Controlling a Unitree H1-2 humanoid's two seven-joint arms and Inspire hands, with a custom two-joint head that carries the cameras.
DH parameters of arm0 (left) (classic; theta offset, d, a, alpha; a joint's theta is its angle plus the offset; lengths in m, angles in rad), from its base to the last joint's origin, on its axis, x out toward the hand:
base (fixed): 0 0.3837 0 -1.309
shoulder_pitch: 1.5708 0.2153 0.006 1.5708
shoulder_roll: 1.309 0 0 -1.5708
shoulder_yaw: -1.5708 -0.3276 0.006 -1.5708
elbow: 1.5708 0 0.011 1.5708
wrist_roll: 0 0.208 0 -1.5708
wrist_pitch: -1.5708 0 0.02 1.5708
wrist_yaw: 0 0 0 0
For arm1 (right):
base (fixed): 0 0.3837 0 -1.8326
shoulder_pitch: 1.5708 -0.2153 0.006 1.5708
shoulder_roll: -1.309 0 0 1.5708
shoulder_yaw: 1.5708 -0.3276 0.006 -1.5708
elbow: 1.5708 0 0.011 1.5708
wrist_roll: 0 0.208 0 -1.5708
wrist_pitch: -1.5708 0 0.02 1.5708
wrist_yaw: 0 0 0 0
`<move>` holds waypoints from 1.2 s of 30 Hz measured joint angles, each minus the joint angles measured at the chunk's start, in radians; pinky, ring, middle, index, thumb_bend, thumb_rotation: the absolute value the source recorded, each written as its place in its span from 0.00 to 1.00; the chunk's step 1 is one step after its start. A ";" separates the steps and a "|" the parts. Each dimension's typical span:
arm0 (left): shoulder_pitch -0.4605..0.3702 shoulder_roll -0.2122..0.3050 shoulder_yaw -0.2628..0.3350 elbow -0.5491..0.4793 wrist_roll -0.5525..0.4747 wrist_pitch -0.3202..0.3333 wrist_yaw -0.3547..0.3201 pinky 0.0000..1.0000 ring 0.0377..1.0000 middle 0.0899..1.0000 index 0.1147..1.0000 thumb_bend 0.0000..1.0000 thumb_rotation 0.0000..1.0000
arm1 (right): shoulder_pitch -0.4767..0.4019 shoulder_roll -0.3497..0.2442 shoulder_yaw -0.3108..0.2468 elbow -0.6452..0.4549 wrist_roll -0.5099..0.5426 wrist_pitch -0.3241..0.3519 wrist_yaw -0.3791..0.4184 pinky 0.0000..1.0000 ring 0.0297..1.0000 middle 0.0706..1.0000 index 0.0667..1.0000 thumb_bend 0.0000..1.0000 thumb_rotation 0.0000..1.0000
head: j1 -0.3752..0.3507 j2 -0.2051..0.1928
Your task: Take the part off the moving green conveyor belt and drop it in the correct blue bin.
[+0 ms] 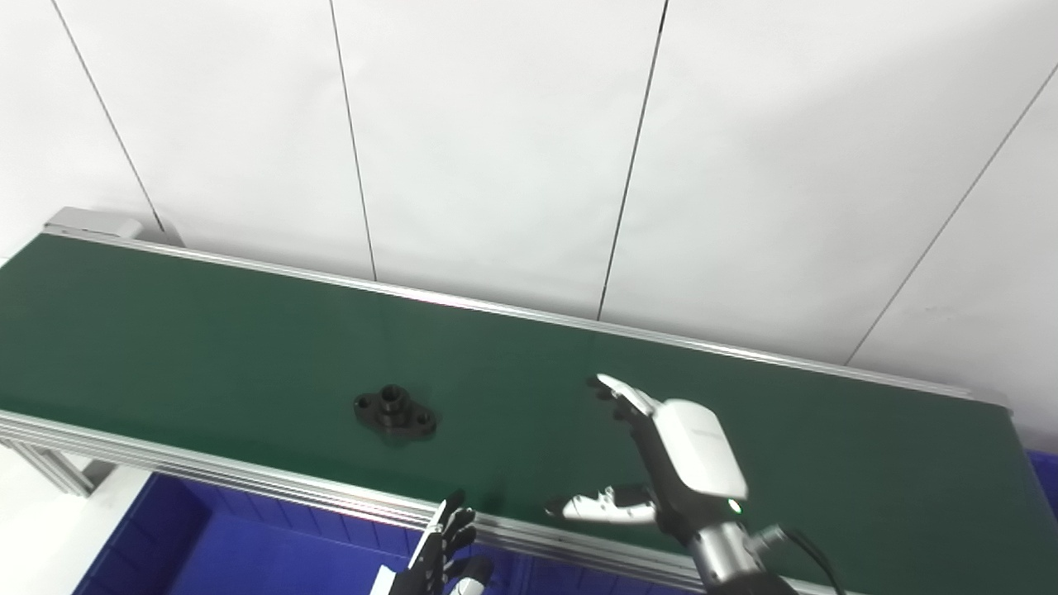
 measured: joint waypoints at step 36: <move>0.013 0.001 -0.018 -0.030 0.062 0.004 0.026 0.78 0.86 0.88 0.94 0.46 0.80 | -0.325 0.055 0.278 0.529 -0.167 0.059 -0.068 0.39 0.49 0.67 0.77 0.81 0.41 | 0.087 0.037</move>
